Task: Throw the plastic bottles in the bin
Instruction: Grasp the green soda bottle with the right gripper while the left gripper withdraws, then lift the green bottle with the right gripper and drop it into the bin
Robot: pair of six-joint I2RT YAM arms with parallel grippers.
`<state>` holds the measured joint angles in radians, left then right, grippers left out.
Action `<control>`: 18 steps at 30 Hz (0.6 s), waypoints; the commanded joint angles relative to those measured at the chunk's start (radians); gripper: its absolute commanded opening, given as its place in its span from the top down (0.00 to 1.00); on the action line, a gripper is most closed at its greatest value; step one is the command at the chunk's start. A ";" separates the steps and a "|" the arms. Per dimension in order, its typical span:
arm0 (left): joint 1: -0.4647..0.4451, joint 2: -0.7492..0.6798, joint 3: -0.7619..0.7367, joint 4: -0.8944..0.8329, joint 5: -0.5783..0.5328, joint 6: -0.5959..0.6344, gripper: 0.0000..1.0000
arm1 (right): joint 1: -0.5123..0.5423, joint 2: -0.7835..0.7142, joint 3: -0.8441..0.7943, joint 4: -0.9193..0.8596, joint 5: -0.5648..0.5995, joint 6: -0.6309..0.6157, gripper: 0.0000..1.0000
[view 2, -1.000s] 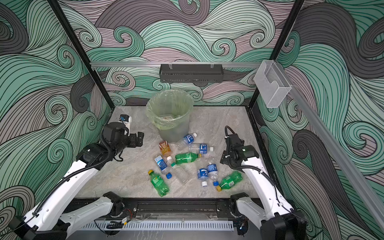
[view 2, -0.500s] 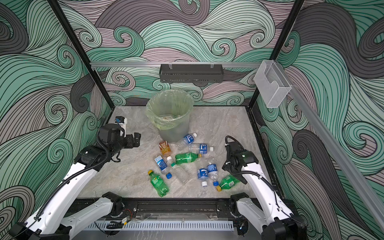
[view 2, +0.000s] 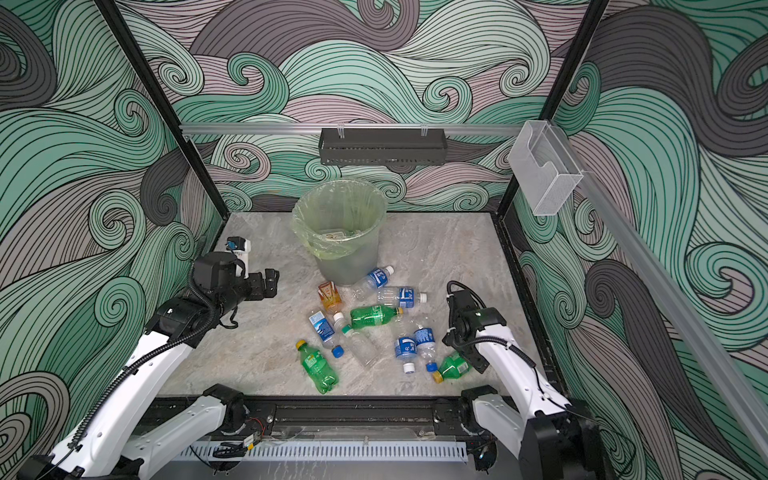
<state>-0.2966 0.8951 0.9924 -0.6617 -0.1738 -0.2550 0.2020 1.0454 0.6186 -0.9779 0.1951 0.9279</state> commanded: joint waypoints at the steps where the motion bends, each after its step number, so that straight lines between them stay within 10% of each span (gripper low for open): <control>1: 0.008 -0.019 -0.004 -0.013 0.008 -0.012 0.02 | -0.007 0.021 -0.014 0.061 -0.022 0.022 0.19; 18: 0.008 -0.087 -0.056 -0.037 0.020 -0.091 0.03 | -0.026 0.115 -0.029 0.176 -0.078 -0.115 0.36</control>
<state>-0.2966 0.8242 0.9367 -0.6804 -0.1631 -0.3130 0.1825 1.1469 0.6090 -0.8330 0.1493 0.8394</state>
